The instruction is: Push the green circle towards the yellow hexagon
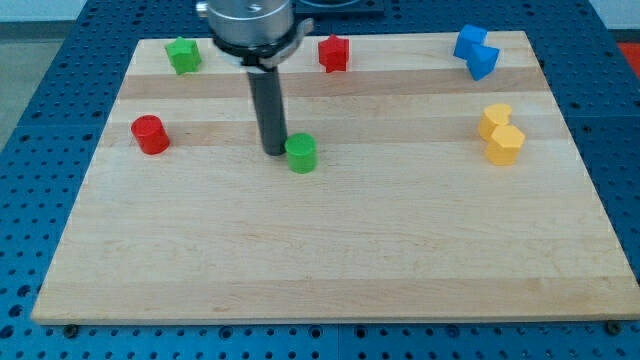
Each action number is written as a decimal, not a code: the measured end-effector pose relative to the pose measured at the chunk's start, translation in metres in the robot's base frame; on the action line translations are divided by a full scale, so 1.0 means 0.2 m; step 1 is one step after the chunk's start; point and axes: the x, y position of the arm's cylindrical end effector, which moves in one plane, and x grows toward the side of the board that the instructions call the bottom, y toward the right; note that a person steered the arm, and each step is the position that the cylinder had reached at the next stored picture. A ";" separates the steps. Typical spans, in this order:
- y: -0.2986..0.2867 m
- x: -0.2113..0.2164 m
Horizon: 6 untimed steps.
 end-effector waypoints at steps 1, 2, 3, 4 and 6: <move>0.14 0.07; 0.26 0.20; 0.37 0.34; 0.47 0.45; 0.68 0.47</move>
